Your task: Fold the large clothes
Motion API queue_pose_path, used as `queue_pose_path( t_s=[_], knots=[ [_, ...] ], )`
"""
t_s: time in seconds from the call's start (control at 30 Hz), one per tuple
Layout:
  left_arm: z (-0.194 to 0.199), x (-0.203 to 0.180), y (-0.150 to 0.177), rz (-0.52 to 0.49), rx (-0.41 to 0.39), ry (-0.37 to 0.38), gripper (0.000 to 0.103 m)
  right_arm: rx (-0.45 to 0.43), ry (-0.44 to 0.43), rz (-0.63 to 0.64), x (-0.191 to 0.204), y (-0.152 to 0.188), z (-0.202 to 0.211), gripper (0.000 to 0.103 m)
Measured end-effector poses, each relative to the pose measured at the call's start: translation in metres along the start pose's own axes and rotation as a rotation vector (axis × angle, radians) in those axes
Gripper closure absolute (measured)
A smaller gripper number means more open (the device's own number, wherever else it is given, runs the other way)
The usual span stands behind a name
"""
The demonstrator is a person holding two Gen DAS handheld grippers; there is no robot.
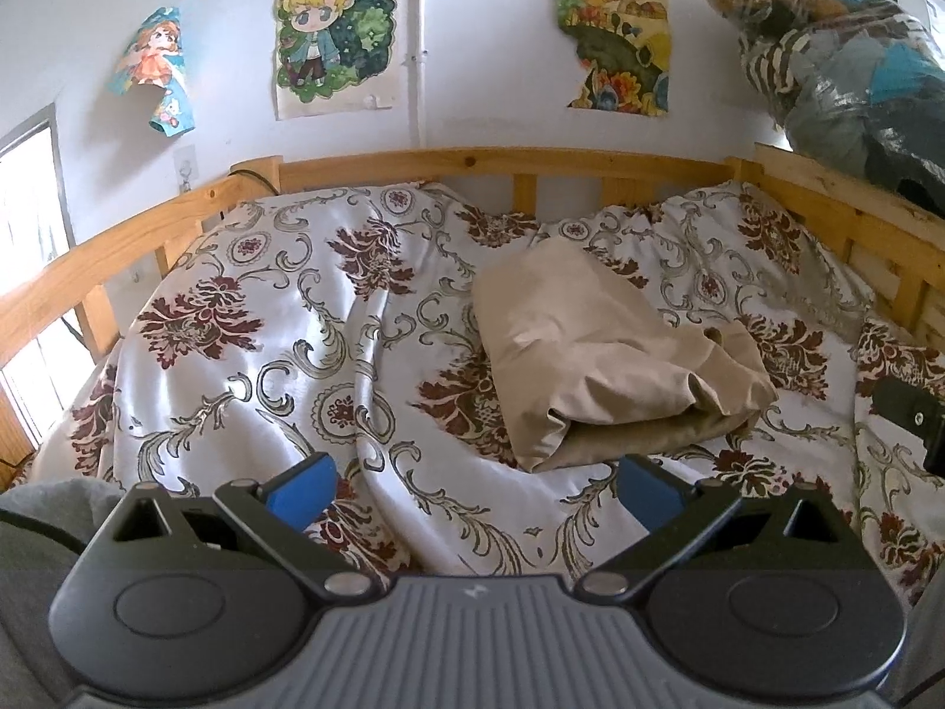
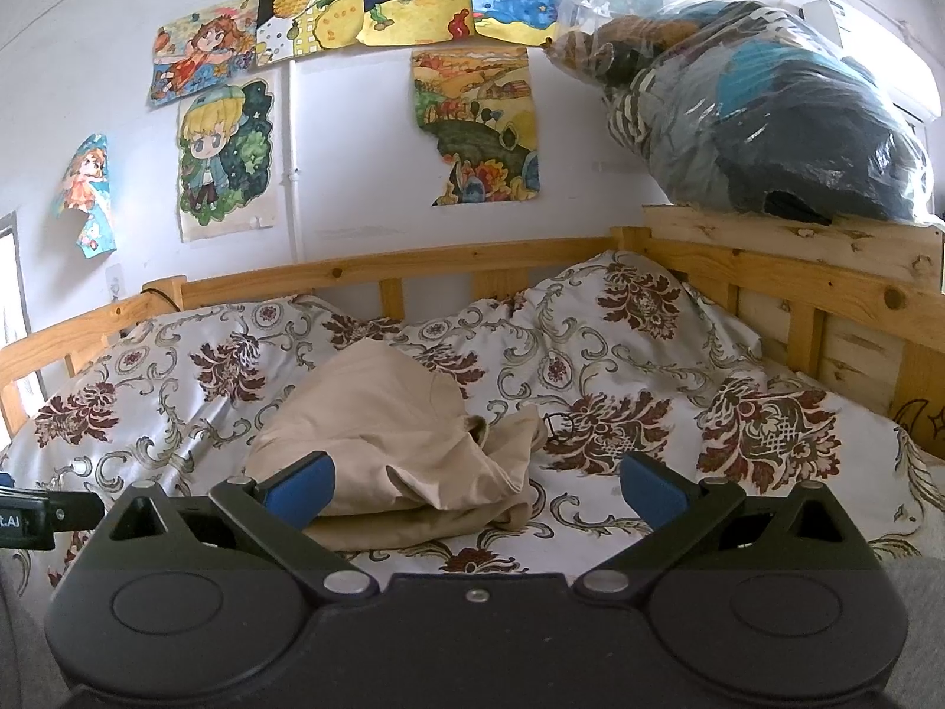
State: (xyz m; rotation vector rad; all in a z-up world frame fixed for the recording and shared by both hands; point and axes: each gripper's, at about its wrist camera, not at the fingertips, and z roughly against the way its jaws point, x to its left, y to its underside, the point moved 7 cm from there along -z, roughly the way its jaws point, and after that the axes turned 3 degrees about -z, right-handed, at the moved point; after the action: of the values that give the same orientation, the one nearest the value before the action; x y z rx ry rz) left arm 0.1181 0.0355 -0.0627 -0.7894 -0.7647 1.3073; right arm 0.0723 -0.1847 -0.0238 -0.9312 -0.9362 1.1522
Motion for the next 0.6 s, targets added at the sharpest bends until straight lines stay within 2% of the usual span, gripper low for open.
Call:
queue_pose_path(
  t_s=[0.6],
  knots=[
    [-0.0009, -0.0004, 0.0009, -0.010, 0.002, -0.005, 0.001, 0.009, 0.006, -0.006, 0.0015, -0.0002, -0.0001, 0.001]
  ],
)
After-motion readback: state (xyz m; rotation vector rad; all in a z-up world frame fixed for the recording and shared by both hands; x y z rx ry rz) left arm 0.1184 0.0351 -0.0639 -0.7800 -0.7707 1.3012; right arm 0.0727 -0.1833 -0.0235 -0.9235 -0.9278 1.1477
